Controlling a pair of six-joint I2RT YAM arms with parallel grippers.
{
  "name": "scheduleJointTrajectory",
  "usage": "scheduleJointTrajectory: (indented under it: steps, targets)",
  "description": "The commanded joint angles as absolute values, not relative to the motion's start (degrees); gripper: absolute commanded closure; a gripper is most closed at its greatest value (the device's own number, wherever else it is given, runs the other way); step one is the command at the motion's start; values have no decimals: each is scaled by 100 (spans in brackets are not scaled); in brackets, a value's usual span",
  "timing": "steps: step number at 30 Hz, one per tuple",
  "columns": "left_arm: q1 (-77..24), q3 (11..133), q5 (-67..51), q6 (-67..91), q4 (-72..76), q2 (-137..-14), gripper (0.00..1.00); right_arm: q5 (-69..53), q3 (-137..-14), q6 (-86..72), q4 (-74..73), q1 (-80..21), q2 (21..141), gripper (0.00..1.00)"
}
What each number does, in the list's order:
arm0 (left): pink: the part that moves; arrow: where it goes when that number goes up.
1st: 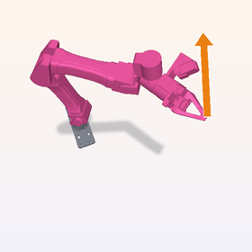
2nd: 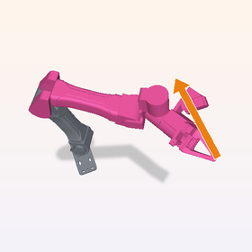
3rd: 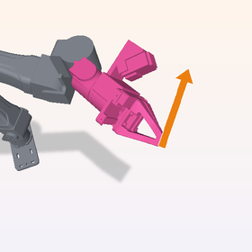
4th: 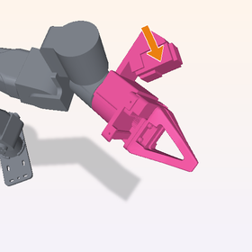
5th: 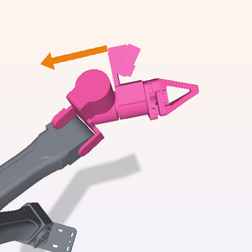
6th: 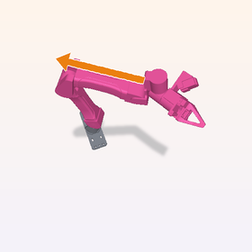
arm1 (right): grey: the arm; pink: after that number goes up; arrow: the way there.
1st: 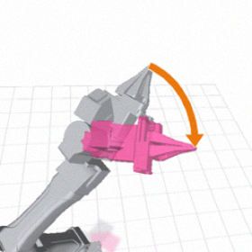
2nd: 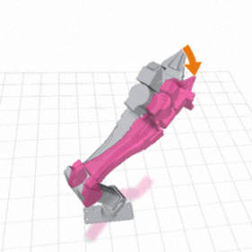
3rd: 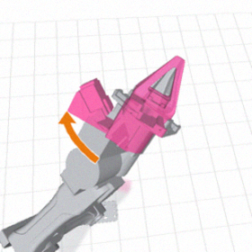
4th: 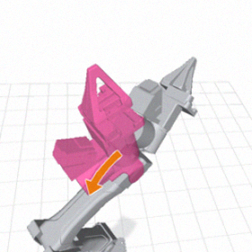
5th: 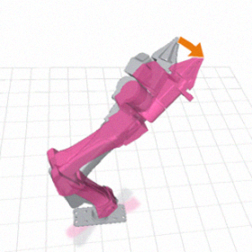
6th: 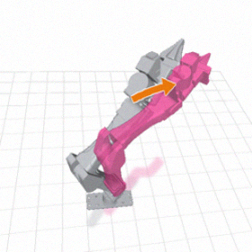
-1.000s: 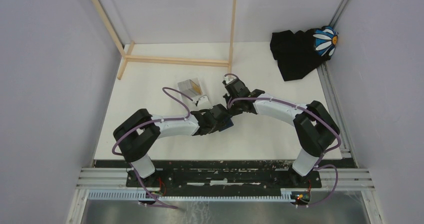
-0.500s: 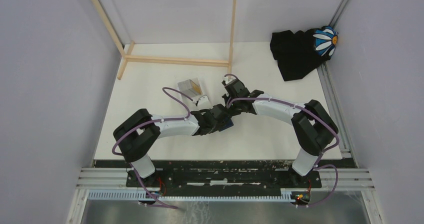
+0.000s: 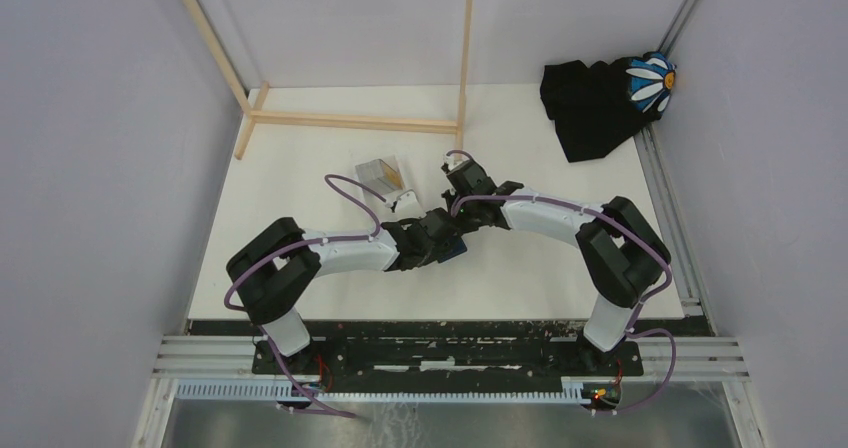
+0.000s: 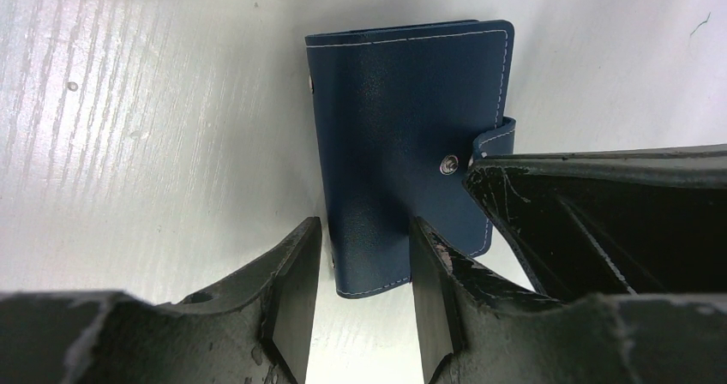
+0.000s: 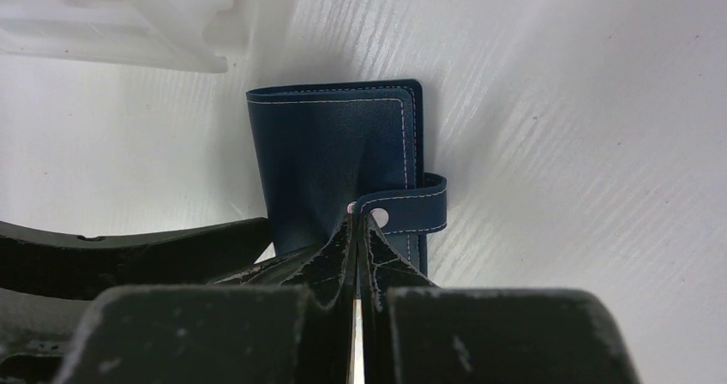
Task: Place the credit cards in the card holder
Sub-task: Close the card holder at the center of the board.
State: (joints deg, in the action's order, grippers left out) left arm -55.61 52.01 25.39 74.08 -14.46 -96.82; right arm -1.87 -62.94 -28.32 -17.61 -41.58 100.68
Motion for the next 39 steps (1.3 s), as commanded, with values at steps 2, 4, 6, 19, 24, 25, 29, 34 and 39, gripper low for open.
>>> scheduleJointTrajectory:
  steps: [2,4,6,19,24,25,29,34,39]
  targets:
    - [-5542,5252,2703,7320,-1336,-9680,51,-299,-6347,-2926,-1600,-4249,10134,99]
    - [-5541,5240,2715,7314,-1336,-9669,51,-294,-6325,-2935,-1585,-4255,10125,99]
    - [-5545,5241,2716,7328,-1336,-9667,51,-314,-6303,-2952,-1570,-4273,10129,99]
    - [-5539,5202,2715,7363,-1322,-9642,51,-325,-6339,-2997,-1521,-4348,10250,99]
    - [-5540,5208,2715,7355,-1321,-9645,51,-298,-6335,-2983,-1498,-4355,10302,99]
    - [-5539,5208,2712,7352,-1321,-9648,51,-306,-6345,-2986,-1495,-4352,10310,99]
    - [-5546,5201,2708,7342,-1325,-9655,51,-290,-6358,-2974,-1448,-4351,10343,99]
    - [-5538,5186,2699,7352,-1329,-9651,51,-280,-6382,-2953,-1441,-4348,10404,99]
    - [-5546,5185,2698,7355,-1335,-9663,51,-298,-6367,-2954,-1433,-4349,10456,99]
